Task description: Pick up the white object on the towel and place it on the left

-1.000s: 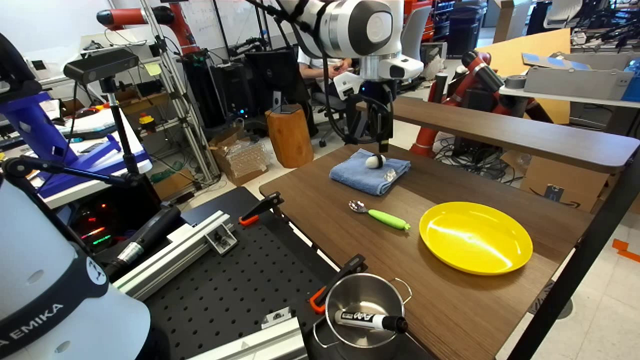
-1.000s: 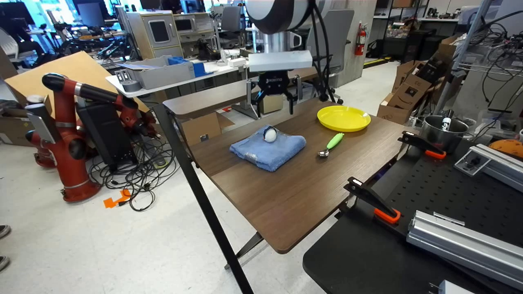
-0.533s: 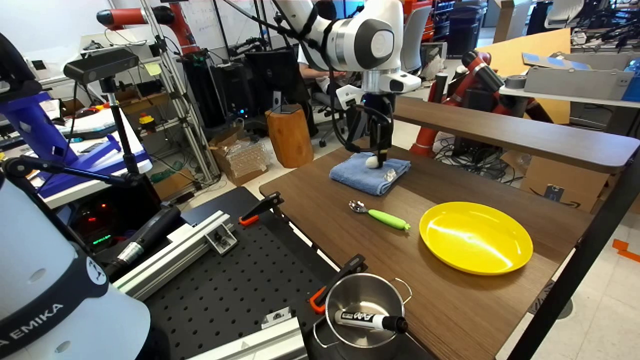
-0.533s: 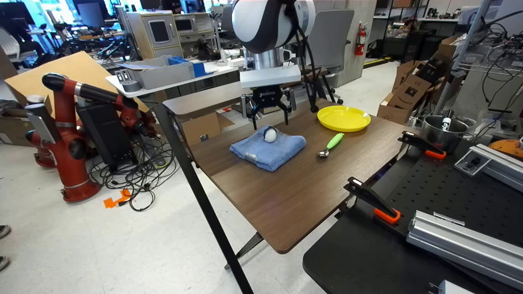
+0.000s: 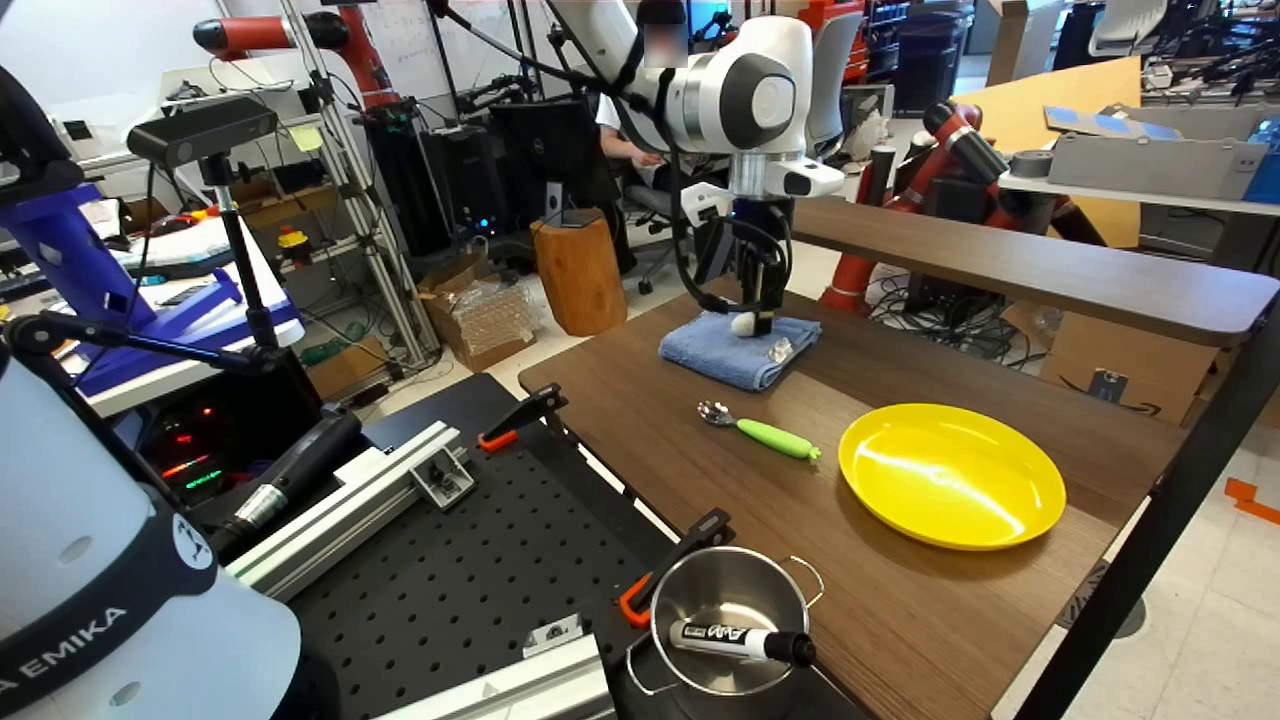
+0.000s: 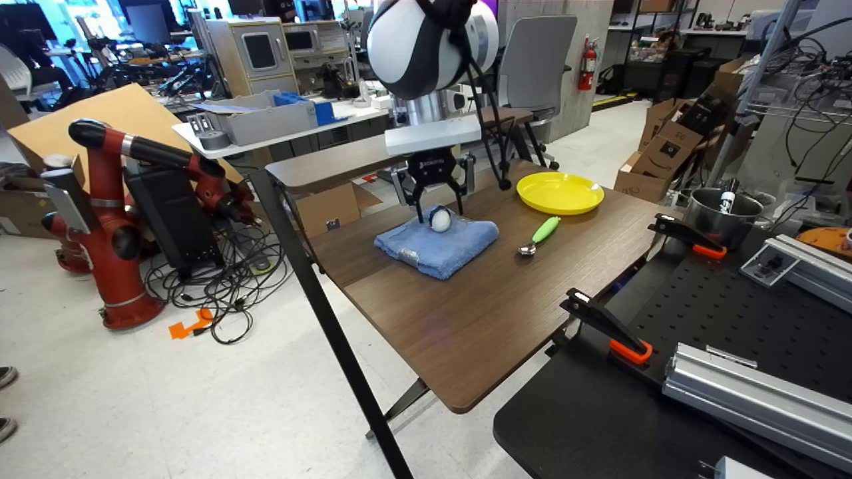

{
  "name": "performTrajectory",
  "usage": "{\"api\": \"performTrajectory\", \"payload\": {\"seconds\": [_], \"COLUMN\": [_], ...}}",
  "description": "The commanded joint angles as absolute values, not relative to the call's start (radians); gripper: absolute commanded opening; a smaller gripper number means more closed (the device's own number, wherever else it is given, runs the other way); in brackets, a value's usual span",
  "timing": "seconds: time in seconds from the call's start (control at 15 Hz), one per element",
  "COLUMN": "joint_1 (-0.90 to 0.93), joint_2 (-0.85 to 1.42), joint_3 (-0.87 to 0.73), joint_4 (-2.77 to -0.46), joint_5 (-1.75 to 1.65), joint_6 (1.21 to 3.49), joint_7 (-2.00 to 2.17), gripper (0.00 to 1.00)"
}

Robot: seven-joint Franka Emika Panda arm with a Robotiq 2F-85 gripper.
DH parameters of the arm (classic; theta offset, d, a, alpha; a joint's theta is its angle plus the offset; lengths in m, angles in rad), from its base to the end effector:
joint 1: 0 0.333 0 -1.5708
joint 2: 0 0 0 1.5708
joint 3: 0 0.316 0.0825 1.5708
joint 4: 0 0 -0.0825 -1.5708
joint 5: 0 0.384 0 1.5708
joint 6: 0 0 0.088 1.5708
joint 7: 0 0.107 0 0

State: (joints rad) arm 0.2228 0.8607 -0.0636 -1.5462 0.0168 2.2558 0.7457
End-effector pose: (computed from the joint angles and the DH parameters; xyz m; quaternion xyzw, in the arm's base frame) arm 0.6736 0.1139 0.1287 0.9555 -0.2849 -0.0589 0.0495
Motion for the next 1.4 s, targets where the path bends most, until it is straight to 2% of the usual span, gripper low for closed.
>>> {"api": "performTrajectory", "payload": {"seconds": [0.0,0.2,0.4,0.47,0.6,0.8,1.33], "joint_1": [0.247,0.245,0.251,0.246,0.249,0.276,0.437], "joint_2": [0.909,0.915,0.896,0.88,0.846,0.79,0.671], "joint_3": [-0.092,-0.09,-0.089,-0.078,-0.07,-0.077,-0.081], "joint_4": [-1.469,-1.456,-1.474,-1.49,-1.523,-1.586,-1.828], "joint_5": [-0.01,-0.006,-0.01,-0.004,0.001,-0.02,-0.204], "joint_6": [2.2,2.203,2.217,2.222,2.235,2.277,2.331], "joint_7": [0.773,0.768,0.763,0.745,0.732,0.739,0.799], "gripper": [0.45,0.21,0.03,0.05,0.03,0.04,0.04]}}
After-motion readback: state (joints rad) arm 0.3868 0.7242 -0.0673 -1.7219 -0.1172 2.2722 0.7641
